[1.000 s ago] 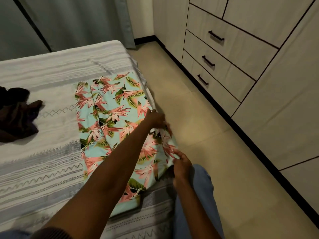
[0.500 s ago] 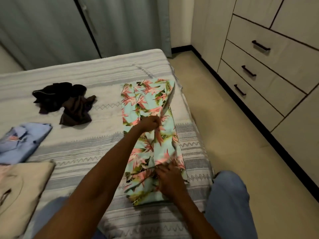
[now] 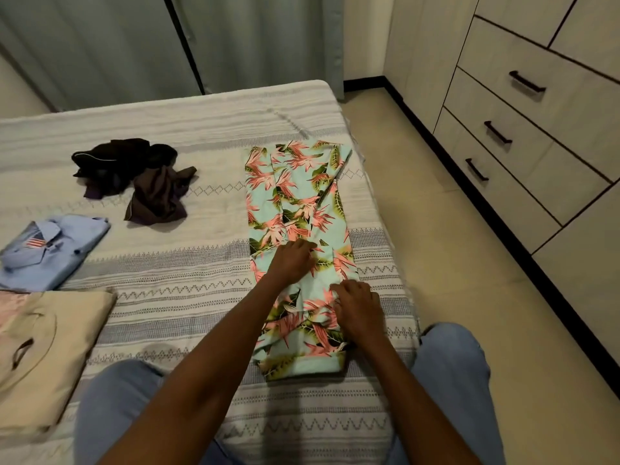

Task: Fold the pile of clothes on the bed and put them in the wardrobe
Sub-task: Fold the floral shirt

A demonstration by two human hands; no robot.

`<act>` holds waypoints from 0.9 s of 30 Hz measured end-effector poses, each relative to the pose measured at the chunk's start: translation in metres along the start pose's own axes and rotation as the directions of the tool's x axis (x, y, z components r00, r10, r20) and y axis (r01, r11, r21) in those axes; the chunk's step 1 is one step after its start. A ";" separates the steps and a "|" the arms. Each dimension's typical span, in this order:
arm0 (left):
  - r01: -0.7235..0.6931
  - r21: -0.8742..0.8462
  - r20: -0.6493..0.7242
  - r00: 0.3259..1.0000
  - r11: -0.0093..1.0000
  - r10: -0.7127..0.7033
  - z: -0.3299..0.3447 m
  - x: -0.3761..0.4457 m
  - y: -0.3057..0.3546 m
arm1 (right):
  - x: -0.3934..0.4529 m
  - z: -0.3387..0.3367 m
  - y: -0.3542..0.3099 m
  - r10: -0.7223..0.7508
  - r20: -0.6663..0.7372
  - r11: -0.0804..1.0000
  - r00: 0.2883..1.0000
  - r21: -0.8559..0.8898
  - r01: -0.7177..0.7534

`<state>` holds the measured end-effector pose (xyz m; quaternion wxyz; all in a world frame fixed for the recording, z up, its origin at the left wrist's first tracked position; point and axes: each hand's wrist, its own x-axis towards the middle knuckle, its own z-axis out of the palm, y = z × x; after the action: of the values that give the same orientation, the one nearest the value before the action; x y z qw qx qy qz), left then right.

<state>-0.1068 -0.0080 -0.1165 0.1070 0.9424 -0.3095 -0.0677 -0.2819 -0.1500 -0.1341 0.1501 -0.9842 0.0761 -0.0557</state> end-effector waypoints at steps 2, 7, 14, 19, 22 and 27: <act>-0.007 -0.004 0.040 0.999 1.000 0.007 0.007 -0.005 0.001 | 0.005 0.002 0.004 -0.037 -0.002 0.998 0.999 -0.041 0.037; -0.061 -0.064 -0.002 0.998 0.996 0.061 0.014 -0.010 -0.004 | 0.013 -0.005 0.005 -0.113 -0.153 0.991 0.982 -0.089 0.100; -0.140 0.179 0.203 0.974 0.974 0.102 0.030 -0.013 0.003 | -0.003 0.000 0.018 -0.097 -0.117 0.995 0.988 -0.014 0.096; -0.121 0.058 0.012 0.993 0.991 0.120 0.023 -0.010 0.004 | 0.029 -0.008 0.022 -0.052 -0.186 0.992 0.981 0.105 0.072; -0.060 -0.027 -0.187 0.981 0.998 0.054 0.013 0.006 0.003 | 0.064 -0.017 0.028 0.004 -0.155 0.980 0.988 0.199 0.027; -0.059 -0.051 -0.433 0.901 0.997 0.032 -0.016 0.049 -0.006 | 0.144 -0.031 0.033 0.018 0.052 0.935 0.999 0.352 -0.035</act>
<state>-0.0608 -0.0299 -0.1053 0.2039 0.9227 -0.2976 0.1358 -0.1487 -0.2140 -0.1022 0.3266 -0.9413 0.0743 -0.0430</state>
